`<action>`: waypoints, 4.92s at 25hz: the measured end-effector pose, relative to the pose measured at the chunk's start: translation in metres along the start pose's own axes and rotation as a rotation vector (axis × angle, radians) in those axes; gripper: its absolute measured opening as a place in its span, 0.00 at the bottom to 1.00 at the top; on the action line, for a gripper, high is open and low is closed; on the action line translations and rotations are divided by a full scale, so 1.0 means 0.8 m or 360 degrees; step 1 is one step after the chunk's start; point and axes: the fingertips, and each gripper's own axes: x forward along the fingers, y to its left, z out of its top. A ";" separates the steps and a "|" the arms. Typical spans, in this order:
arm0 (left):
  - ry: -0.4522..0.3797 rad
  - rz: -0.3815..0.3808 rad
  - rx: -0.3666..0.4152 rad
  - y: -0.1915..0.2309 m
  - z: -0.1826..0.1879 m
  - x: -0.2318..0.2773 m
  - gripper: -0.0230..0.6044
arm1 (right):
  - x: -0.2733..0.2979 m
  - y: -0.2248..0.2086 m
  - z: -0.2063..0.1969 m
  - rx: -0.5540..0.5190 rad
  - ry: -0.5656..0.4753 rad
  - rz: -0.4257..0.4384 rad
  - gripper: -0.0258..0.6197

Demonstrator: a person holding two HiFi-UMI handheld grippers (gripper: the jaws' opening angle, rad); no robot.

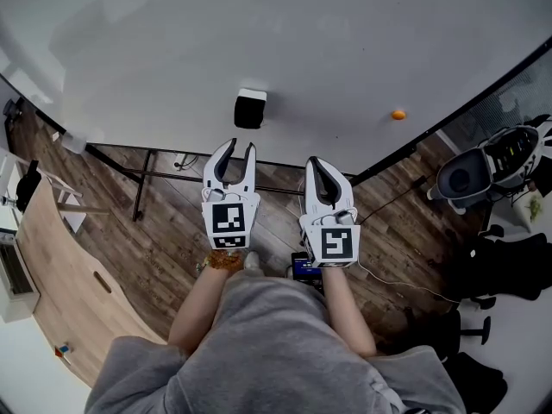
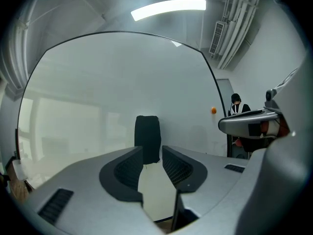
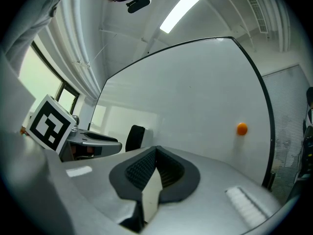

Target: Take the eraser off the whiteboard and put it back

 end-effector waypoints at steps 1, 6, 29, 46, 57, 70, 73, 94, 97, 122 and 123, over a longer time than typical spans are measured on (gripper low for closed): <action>0.0001 -0.0005 0.0000 0.000 0.000 0.003 0.23 | 0.001 -0.001 0.001 -0.0001 0.0000 -0.0007 0.06; 0.0001 -0.0023 -0.0001 0.002 0.001 0.013 0.26 | 0.004 -0.005 -0.001 0.0009 -0.0011 -0.0026 0.06; 0.0034 -0.0052 -0.0031 0.011 -0.004 0.069 0.45 | 0.030 -0.025 -0.010 -0.0010 0.0002 -0.0044 0.06; 0.0037 -0.0043 -0.0063 0.015 -0.009 0.094 0.45 | 0.041 -0.040 -0.013 -0.0014 0.0005 -0.0063 0.06; 0.0046 -0.0016 -0.0057 0.019 -0.012 0.098 0.43 | 0.042 -0.045 -0.022 -0.0002 0.0018 -0.0074 0.06; 0.0049 -0.0022 -0.0061 0.017 -0.011 0.094 0.41 | 0.037 -0.043 -0.015 0.0004 -0.0002 -0.0067 0.06; 0.0047 -0.0023 -0.0062 0.017 -0.010 0.090 0.41 | 0.034 -0.041 -0.014 -0.0001 -0.0004 -0.0063 0.06; 0.0074 -0.0042 -0.0061 0.010 -0.013 0.051 0.41 | 0.012 -0.019 -0.005 -0.0023 -0.0014 -0.0037 0.06; 0.0072 -0.0044 -0.0064 0.009 -0.014 0.047 0.41 | 0.013 -0.015 -0.002 -0.0013 -0.0026 -0.0030 0.06; 0.0048 0.0042 -0.0030 0.042 -0.019 -0.004 0.41 | 0.025 0.028 -0.010 0.0013 -0.0025 0.0072 0.06; 0.0039 0.0039 -0.0024 0.040 -0.019 -0.006 0.41 | 0.025 0.029 -0.011 0.0012 -0.0024 0.0076 0.06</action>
